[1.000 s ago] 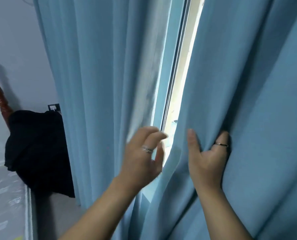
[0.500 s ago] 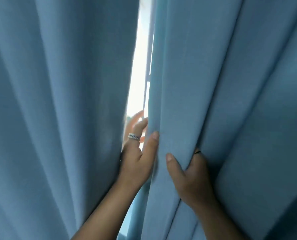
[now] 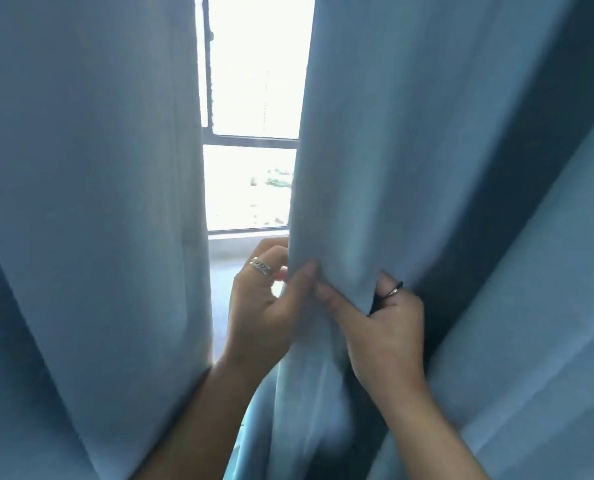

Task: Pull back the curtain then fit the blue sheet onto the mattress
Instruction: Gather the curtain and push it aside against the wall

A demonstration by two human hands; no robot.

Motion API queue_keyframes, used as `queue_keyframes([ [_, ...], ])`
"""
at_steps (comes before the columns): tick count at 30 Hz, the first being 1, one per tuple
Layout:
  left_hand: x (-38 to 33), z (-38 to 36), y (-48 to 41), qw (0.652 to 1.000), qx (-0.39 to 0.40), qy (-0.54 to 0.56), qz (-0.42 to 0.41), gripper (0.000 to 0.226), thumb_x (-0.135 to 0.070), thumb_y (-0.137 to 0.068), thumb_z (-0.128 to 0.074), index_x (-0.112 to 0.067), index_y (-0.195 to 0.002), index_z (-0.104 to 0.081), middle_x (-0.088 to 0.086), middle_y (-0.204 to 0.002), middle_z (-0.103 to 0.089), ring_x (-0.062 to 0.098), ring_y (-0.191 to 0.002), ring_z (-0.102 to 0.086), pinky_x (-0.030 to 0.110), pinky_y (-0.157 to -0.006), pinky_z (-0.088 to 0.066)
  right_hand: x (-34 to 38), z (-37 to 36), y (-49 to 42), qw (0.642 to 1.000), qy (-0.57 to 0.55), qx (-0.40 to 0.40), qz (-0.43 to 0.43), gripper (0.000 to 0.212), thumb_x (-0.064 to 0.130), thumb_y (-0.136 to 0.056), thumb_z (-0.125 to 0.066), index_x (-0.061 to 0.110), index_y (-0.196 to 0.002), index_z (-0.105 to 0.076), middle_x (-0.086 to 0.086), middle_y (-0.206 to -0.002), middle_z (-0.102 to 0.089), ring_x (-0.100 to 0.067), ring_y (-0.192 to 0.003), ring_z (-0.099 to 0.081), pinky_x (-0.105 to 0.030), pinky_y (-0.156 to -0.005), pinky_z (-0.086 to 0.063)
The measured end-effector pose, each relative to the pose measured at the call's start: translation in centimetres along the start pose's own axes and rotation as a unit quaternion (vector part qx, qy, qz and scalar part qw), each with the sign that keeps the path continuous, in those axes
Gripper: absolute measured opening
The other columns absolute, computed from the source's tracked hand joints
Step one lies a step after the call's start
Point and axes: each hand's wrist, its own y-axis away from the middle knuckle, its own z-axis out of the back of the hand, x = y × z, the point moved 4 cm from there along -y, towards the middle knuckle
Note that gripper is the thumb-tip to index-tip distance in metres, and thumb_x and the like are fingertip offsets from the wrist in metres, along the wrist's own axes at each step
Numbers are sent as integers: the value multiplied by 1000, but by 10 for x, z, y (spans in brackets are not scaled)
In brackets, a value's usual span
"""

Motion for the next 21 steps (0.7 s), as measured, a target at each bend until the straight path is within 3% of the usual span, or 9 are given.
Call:
queue_keyframes([
  [3, 3, -33, 1, 986, 47, 152, 46, 16, -10, -96, -56, -21, -98, -67, 2, -93, -75, 17, -86, -72, 32, -69, -56, 20, 29, 10, 996, 55, -60, 44, 26, 29, -81, -80, 11, -77, -62, 9, -64, -61, -6, -57, -54, -21, -55, -47],
  [5, -2, -59, 4, 987, 67, 143, 43, 22, -6, -96, -54, -25, -104, -61, 0, -95, -74, 17, -84, -72, 27, -66, -55, 42, 50, 21, 985, 106, -90, 105, 13, 31, -84, -73, 25, -83, -62, 14, -65, -56, -1, -58, -50, -15, -56, -44],
  [7, -10, -70, 7, 997, 17, 75, -1, 37, -5, -92, -56, -30, -118, -50, -2, -104, -66, 19, -84, -70, 28, -67, -54, 63, 62, 27, 957, 198, -112, 181, 16, 24, -86, -70, 32, -98, -63, 13, -83, -65, -5, -74, -63, -17, -66, -51],
  [10, -40, -95, 21, 980, -84, -42, -176, 55, 4, -88, -50, -24, -135, -43, 0, -133, -45, 24, -121, -53, 26, -94, -47, 99, 89, 43, 838, 362, -200, 356, 32, 5, -84, -70, 12, -113, -59, -8, -104, -63, -17, -98, -61, -29, -87, -50],
  [12, -54, -115, 31, 971, -59, -31, -230, 49, 0, -91, -44, -14, -138, -50, 13, -150, -33, 26, -143, -33, 37, -114, -32, 116, 107, 54, 745, 445, -270, 417, 38, 10, -81, -73, 11, -116, -58, -17, -111, -61, -24, -108, -57, -31, -98, -42],
  [14, -68, -136, 38, 970, -8, 3, -244, 51, -20, -96, -42, -3, -144, -43, 22, -158, -22, 35, -150, -19, 53, -120, -20, 133, 130, 65, 668, 518, -338, 414, 46, 23, -81, -76, 15, -122, -57, -20, -124, -57, -37, -119, -52, -41, -107, -35],
  [16, -73, -146, 39, 971, 4, -19, -237, 74, -45, -96, -44, 0, -152, -26, 21, -163, -11, 38, -152, -7, 58, -120, -13, 141, 144, 69, 642, 562, -366, 372, 54, 37, -80, -77, 19, -127, -56, -18, -136, -49, -42, -130, -43, -50, -112, -30],
  [19, -81, -170, 34, 976, 25, -38, -212, 93, -47, -88, -62, -4, -156, -14, 16, -162, -16, 31, -153, -12, 42, -123, -18, 156, 174, 65, 649, 582, -384, 305, 64, 48, -79, -75, 23, -134, -56, -21, -146, -44, -43, -141, -32, -59, -112, -26],
  [21, -83, -182, 36, 978, 62, -8, -199, 96, -33, -83, -69, -7, -157, -13, 13, -157, -27, 31, -147, -29, 46, -118, -30, 166, 190, 66, 659, 567, -401, 290, 68, 55, -78, -73, 30, -137, -52, -16, -151, -36, -39, -145, -26, -59, -113, -23],
])
